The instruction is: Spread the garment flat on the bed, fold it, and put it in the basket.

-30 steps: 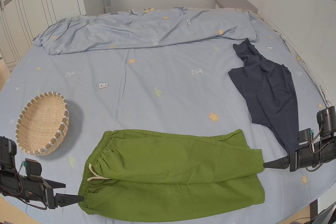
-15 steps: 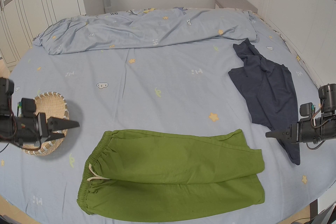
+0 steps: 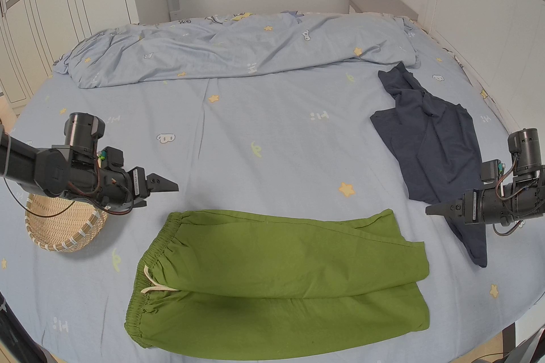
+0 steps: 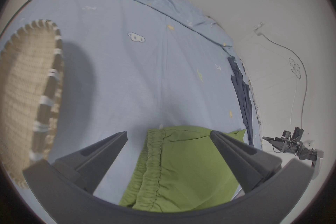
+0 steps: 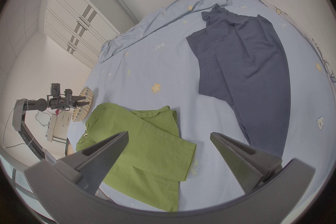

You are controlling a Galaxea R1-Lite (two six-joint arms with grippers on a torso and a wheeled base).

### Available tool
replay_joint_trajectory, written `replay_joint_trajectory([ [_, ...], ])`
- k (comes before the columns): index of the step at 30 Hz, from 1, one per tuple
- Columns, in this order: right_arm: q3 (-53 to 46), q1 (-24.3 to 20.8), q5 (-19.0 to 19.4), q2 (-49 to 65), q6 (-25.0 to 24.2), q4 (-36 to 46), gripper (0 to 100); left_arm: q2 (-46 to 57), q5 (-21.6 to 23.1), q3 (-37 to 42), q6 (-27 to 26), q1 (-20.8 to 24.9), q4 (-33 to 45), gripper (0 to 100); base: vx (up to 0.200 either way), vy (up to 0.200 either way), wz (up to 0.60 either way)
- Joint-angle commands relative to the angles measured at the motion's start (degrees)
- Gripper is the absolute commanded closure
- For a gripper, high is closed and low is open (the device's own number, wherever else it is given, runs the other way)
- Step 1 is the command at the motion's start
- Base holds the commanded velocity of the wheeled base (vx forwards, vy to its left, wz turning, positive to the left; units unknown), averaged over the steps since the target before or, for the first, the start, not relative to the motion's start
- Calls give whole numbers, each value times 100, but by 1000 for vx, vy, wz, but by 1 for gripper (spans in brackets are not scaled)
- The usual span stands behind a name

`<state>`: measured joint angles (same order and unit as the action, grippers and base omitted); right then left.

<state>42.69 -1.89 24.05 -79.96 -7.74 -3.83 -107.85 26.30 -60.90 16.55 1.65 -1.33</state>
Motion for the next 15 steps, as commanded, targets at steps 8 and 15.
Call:
replay_joint_trajectory([
  [8, -50, -101, -23, -178, -8, -13, 0, -843, 78, -88, -38, 64, -87, 0, 0, 0, 0],
  [15, -68, -110, -23, -187, -17, -13, 0, -843, 78, -71, -3, 143, -87, 0, 0, 0, 0],
])
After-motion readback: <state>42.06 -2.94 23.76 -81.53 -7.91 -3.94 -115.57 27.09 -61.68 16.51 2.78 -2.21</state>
